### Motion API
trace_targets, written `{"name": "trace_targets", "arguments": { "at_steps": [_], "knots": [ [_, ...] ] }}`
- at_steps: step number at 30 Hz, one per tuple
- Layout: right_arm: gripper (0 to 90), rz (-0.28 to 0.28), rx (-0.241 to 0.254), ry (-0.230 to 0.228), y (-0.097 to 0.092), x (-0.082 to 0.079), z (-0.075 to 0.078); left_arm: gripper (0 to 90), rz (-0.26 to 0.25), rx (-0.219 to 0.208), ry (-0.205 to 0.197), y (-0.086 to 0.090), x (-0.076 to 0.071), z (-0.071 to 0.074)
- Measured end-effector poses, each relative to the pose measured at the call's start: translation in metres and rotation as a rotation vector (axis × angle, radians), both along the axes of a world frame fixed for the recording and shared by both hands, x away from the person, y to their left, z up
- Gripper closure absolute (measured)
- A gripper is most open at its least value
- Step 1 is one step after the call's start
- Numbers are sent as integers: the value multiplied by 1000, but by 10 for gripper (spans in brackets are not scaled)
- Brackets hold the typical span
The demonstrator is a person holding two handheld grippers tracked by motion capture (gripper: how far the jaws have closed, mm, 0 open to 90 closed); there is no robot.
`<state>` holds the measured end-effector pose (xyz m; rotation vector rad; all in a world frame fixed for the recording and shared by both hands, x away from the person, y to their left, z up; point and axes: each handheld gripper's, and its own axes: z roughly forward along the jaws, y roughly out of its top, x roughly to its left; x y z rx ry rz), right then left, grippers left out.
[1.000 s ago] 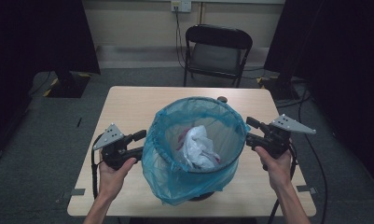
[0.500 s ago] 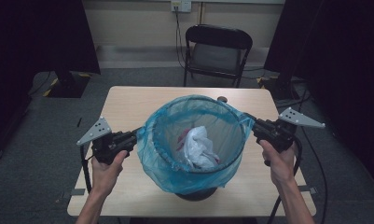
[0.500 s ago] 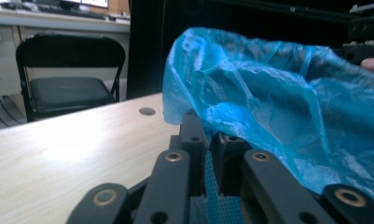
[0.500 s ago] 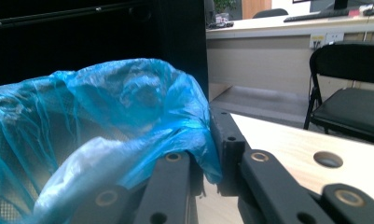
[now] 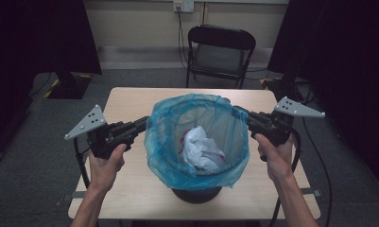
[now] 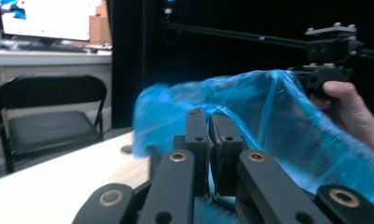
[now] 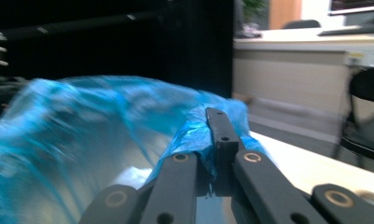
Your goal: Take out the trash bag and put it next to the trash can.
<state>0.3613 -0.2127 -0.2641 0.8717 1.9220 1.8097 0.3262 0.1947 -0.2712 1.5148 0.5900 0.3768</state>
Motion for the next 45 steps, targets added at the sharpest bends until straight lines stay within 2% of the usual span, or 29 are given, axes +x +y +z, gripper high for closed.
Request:
{"name": "trace_targets", "arguments": {
  "at_steps": [3, 7, 10, 11, 12, 14, 15, 17, 19, 22, 25, 27, 29, 30, 32, 35, 39, 40, 42, 45],
  "knots": [
    [896, 26, 18, -15, 6, -1, 11, 881, -8, 24, -11, -12, 0, 15],
    [897, 74, 46, -33, 14, -1, 27, 892, -53, 32, -38, -31, 1, 31],
    [897, 88, 44, -55, 20, -5, 37, 884, -47, 100, -49, -41, -1, 35],
    [896, 89, 38, -60, 20, -6, 38, 850, -41, 112, -46, -40, -3, 33],
    [896, 90, 34, -59, 19, -7, 37, 758, -33, 113, -38, -38, -3, 32],
    [896, 85, 36, -55, 17, -6, 35, 676, -20, 105, -25, -28, -3, 25],
    [895, 80, 37, -50, 15, -4, 33, 608, -10, 102, -25, -23, -3, 21],
    [890, 71, 39, -37, 13, -2, 28, 447, 7, 92, 18, -14, 0, 11],
    [882, 67, 39, -34, 12, 0, 26, 349, -1, 100, 49, -10, 4, 2],
    [880, 70, 40, -27, 15, 2, 23, 236, 4, 136, 97, -10, 11, -7],
    [876, 76, 36, -24, 18, 2, 22, 213, 6, 129, 123, -9, 16, -13],
    [875, 80, 35, -23, 20, 2, 21, 234, 15, 141, 128, -9, 18, -15],
    [875, 83, 35, -25, 21, 2, 20, 375, 17, 155, 126, -11, 17, -17],
    [875, 87, 37, -27, 21, 2, 20, 417, 20, 161, 123, -11, 16, -17],
    [874, 92, 40, -30, 21, 1, 20, 566, 19, 157, 116, -11, 16, -18],
    [868, 93, 40, -32, 21, 0, 20, 668, 30, 155, 105, -9, 16, -17],
    [863, 98, 49, -34, 19, -1, 19, 842, 37, 128, 118, -7, 17, -15],
    [863, 98, 51, -35, 18, 0, 19, 869, 33, 134, 118, -8, 17, -14],
    [853, 97, 51, -33, 19, 1, 20, 896, 11, 117, 126, -10, 19, -12],
    [859, 118, 51, -32, 21, 1, 22, 900, -23, 103, 104, -16, 18, -5]
  ]
}}
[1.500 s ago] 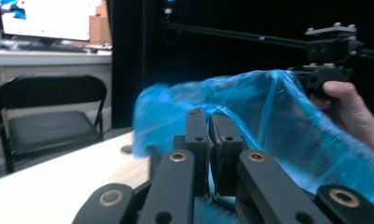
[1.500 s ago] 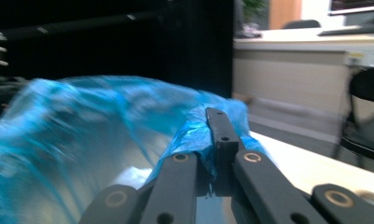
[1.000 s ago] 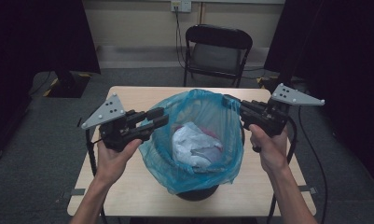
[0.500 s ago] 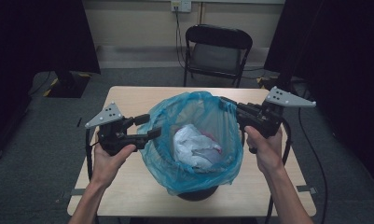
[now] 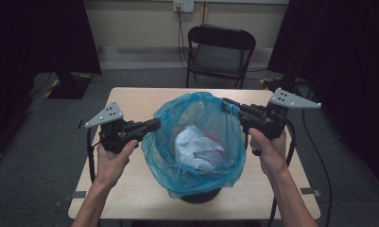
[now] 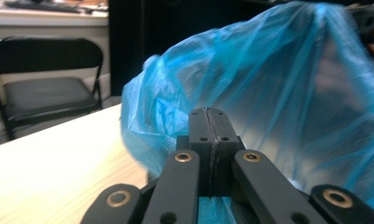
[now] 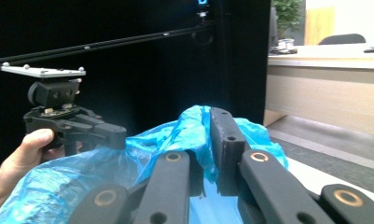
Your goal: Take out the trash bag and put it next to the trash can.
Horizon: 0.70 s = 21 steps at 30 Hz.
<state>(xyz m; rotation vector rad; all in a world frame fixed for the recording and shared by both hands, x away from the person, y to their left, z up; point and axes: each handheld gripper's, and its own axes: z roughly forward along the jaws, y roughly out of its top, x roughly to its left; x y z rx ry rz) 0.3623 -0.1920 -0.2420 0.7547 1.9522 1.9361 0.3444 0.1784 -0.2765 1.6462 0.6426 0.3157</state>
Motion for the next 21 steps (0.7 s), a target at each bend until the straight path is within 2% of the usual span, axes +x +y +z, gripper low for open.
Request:
{"name": "trace_targets", "arguments": {
  "at_steps": [2, 7, 10, 12, 14, 15, 17, 18, 19, 21],
  "knots": [
    [890, 10, -1, -4, 3, 0, 4, 900, -13, -9, -15, -7, -1, 8],
    [898, 38, 7, -25, 14, -3, 20, 900, -58, -30, -64, -26, -4, 35],
    [887, 62, 16, -41, 21, -5, 31, 900, -83, -65, -97, -34, -5, 53],
    [825, 101, 20, -60, 26, -8, 35, 900, -90, -74, -117, -39, -5, 64],
    [680, 138, 11, -60, 34, -11, 37, 900, -108, -88, -125, -44, -4, 71],
    [658, 145, -3, -61, 38, -12, 36, 900, -117, -101, -124, -47, -4, 74],
    [536, 134, -26, -58, 46, -11, 35, 900, -134, -114, -131, -52, -4, 80],
    [508, 125, -35, -50, 49, -10, 34, 900, -141, -109, -136, -55, -5, 83],
    [490, 132, -44, -49, 53, -9, 35, 900, -122, -100, -146, -57, -6, 85],
    [458, 139, -58, -49, 58, -9, 36, 900, -143, -122, -140, -59, -4, 88]
  ]
}}
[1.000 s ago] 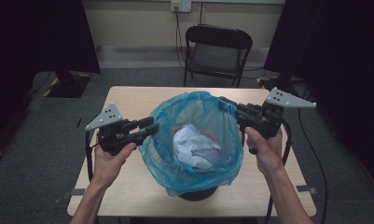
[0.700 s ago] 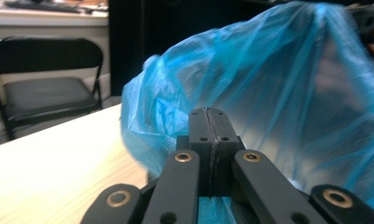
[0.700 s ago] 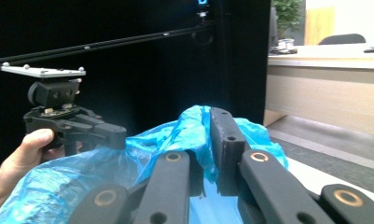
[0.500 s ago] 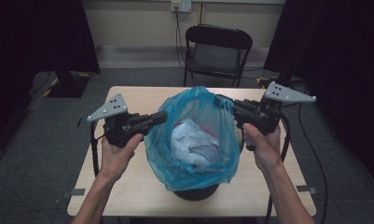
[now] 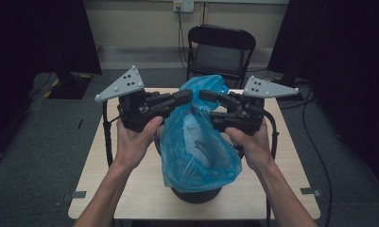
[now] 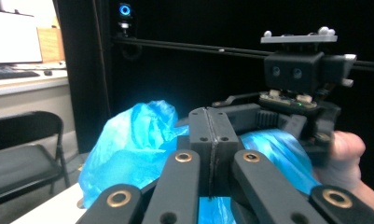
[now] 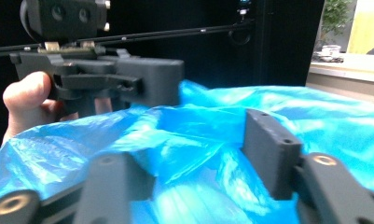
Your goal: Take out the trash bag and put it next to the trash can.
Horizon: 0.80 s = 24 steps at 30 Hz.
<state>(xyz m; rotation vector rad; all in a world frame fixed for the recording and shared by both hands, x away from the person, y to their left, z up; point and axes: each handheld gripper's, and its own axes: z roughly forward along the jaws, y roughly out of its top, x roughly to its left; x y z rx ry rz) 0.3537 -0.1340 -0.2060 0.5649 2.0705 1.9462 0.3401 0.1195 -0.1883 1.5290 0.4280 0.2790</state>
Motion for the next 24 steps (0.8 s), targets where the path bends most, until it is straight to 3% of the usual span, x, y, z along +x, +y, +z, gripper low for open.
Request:
{"name": "trace_targets", "arguments": {
  "at_steps": [2, 6, 8, 9, 10, 11, 13, 16, 20, 23, 24],
  "knots": [
    [451, 3, -24, -6, 5, -1, 1, 900, 14, -7, -4, -1, 0, 2],
    [485, 16, -49, -3, 15, 2, -1, 900, -33, -2, 11, -7, 2, 2],
    [684, 37, -56, -7, 18, 4, -2, 900, -60, 0, 5, -9, 0, 0],
    [769, 50, -53, -4, 20, 4, -2, 890, -48, -1, -6, -9, -1, -1],
    [851, 66, -47, 2, 20, 4, -2, 799, -35, 3, -21, -9, -2, -2],
    [886, 64, -49, -2, 21, 4, -1, 639, -20, 1, -26, -7, -3, -2],
    [899, 53, -57, -5, 22, 4, 1, 429, 2, -11, -40, -3, -4, -5],
    [900, 36, -44, -17, 18, 2, 11, 290, 3, -25, -46, 3, -7, -12],
    [900, 27, 6, -39, 9, -1, 30, 320, 32, 29, -46, -1, -4, -20],
    [900, 31, -10, -54, 13, -6, 36, 305, 47, 68, -43, -13, 1, -19],
    [900, 32, -22, -59, 15, -9, 37, 403, 52, 89, -63, -17, 0, -19]
  ]
}}
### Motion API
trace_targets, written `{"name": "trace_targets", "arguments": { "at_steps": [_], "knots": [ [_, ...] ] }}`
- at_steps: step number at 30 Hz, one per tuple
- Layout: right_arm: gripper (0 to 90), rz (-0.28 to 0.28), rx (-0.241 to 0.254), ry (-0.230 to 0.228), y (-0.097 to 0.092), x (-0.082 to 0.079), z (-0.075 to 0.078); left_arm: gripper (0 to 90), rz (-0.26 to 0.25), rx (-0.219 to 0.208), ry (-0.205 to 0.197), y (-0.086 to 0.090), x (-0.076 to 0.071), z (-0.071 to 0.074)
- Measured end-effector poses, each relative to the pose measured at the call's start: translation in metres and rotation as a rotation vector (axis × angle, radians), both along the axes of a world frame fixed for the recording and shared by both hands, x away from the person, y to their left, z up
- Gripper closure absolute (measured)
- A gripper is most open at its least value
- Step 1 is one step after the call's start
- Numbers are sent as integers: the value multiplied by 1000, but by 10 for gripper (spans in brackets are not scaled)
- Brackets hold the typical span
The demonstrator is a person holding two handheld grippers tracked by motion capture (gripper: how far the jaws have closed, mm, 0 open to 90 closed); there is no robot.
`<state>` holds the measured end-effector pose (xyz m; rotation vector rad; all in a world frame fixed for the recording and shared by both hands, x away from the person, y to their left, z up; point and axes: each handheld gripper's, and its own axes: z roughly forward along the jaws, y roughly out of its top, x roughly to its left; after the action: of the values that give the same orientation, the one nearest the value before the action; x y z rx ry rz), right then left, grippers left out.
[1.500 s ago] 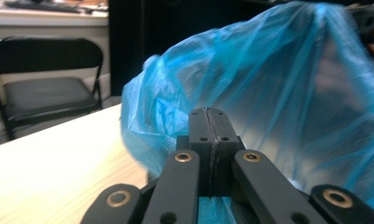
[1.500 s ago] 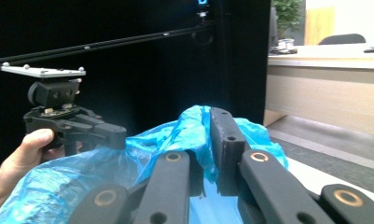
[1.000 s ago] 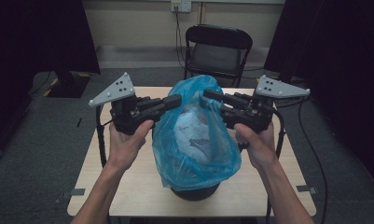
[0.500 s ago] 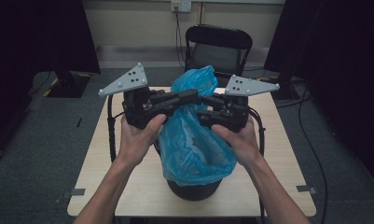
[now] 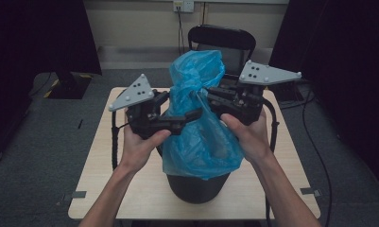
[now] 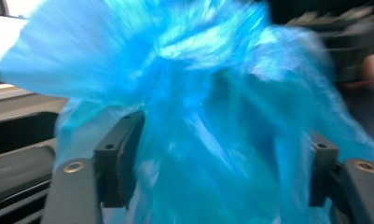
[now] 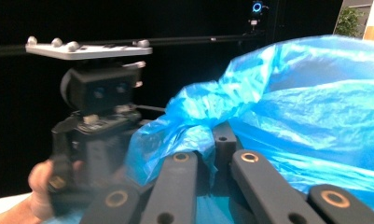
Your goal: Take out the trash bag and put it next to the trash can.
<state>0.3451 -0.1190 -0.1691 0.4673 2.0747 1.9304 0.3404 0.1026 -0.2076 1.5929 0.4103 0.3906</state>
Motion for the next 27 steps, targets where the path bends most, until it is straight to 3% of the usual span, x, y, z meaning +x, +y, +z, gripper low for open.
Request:
{"name": "trace_targets", "arguments": {
  "at_steps": [1, 3, 4, 7, 10, 14, 17, 20, 24, 27],
  "knots": [
    [900, -8, -14, -10, 1, -2, 0, 616, 4, 5, -20, -2, -1, -1],
    [853, -43, -29, -29, 0, -5, 0, 815, -30, -4, -1, -1, 0, -1],
    [793, -60, -30, -36, -3, -5, 0, 853, -36, 5, 2, -1, 0, -2],
    [609, -98, -40, -21, -15, -3, -3, 870, -17, 8, 14, 5, 1, -2],
    [538, -135, -57, -14, -28, -2, -7, 871, -26, -27, 26, 18, 5, 0],
    [433, -149, -68, 22, -40, 1, -15, 877, 29, -34, 18, 26, 8, 5],
    [294, -135, -6, 39, -48, -1, -16, 877, 54, -33, 24, 30, 15, 8],
    [213, -61, 47, 35, -49, -5, -14, 876, 50, -25, 32, 27, 21, 9],
    [175, -32, -19, 61, -30, -3, -21, 875, 25, -29, 27, 13, 19, 14],
    [190, -10, -7, 116, -20, 7, -30, 872, 2, -52, 25, 8, 16, 23]
  ]
}}
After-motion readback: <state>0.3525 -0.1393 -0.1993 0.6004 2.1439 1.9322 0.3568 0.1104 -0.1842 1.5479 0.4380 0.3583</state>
